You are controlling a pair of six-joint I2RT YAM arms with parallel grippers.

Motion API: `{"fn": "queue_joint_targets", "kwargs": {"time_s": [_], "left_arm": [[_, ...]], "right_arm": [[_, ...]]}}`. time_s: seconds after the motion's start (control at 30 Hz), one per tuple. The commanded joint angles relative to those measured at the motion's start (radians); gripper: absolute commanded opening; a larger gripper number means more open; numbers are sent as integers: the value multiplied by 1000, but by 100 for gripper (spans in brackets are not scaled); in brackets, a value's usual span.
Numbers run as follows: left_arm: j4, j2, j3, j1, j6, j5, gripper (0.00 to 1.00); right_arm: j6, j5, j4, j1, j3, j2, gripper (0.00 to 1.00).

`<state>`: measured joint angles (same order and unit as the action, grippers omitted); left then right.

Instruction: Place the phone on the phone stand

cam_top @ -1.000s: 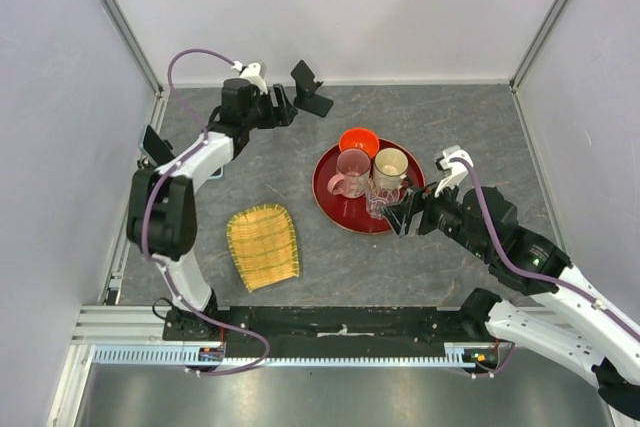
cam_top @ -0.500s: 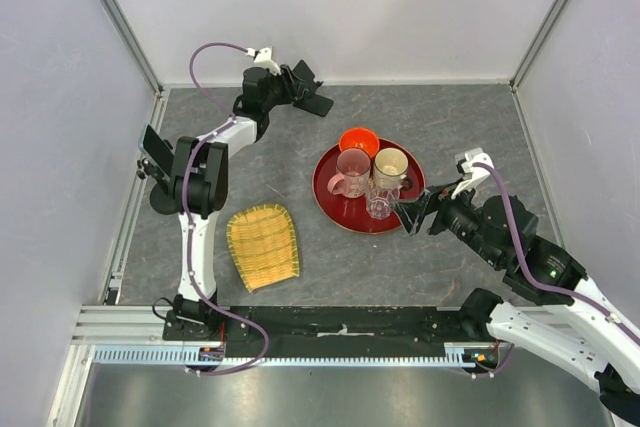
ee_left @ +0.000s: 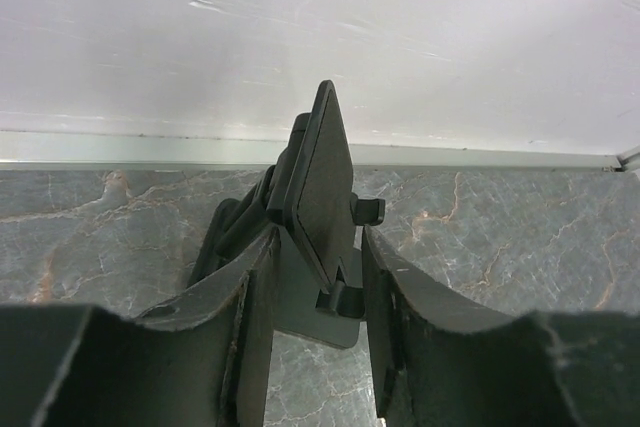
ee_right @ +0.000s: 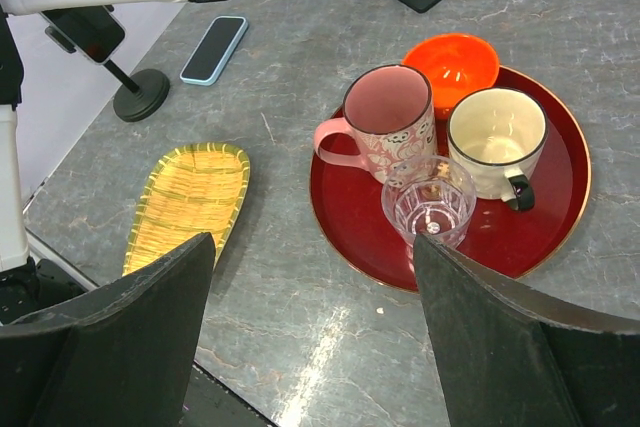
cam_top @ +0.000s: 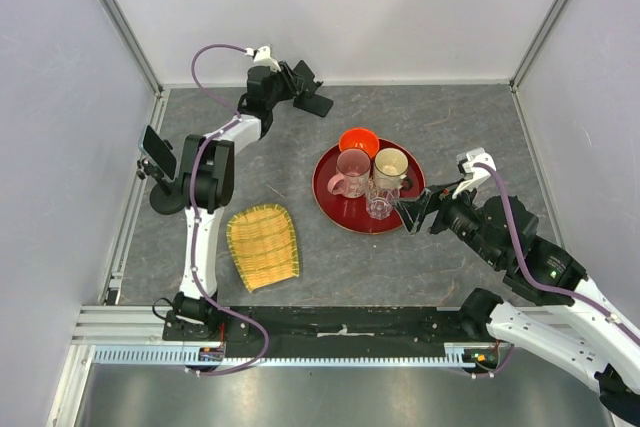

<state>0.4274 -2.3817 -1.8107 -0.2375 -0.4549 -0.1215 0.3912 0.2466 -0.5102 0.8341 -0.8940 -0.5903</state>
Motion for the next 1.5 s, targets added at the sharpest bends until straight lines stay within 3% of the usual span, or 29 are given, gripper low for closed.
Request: {"fn": "queue_joint_targets", "kwargs": {"time_s": [0.0, 0.2, 0.23, 0.27, 0.3, 0.47, 0.63, 0.77, 0.97, 1.1, 1.27, 1.37, 1.47], "left_arm": [[96, -40, -39, -3, -51, 10, 43], [220, -63, -18, -3, -77, -24, 31], [227, -65, -13, -5, -76, -21, 24], [231, -66, -12, -3, -74, -18, 12], [237, -62, -7, -5, -67, -15, 8], [257, 8, 66, -8, -2, -26, 2], [252, 237, 233, -8, 51, -55, 2], [150, 438, 378, -8, 47, -115, 2], [30, 859, 687, -6, 45, -187, 2], [-184, 1174, 884, -6, 44, -198, 2], [-548, 1533, 958, -5, 53, -138, 2], [-764, 1694, 987, -3, 38, -71, 2], [-939, 1814, 1011, -3, 12, 116, 2]], "right_arm": [[-17, 23, 9, 2, 4, 1, 87], [-18, 26, 3, 3, 12, 10, 88], [-18, 25, 2, 2, 12, 10, 88], [-18, 28, 2, 2, 12, 10, 88], [-20, 28, -2, 2, 12, 14, 88], [-18, 28, -7, 2, 23, 33, 88], [-17, 5, -13, 2, 27, 64, 88], [-26, -12, -25, 2, 30, 87, 88], [-43, -35, -30, 2, 41, 138, 89], [-57, -50, -31, 2, 41, 164, 89], [-80, -75, -25, 3, 33, 164, 89], [-94, -90, -22, 2, 32, 162, 89], [-98, -92, -19, 3, 33, 167, 90]]}}
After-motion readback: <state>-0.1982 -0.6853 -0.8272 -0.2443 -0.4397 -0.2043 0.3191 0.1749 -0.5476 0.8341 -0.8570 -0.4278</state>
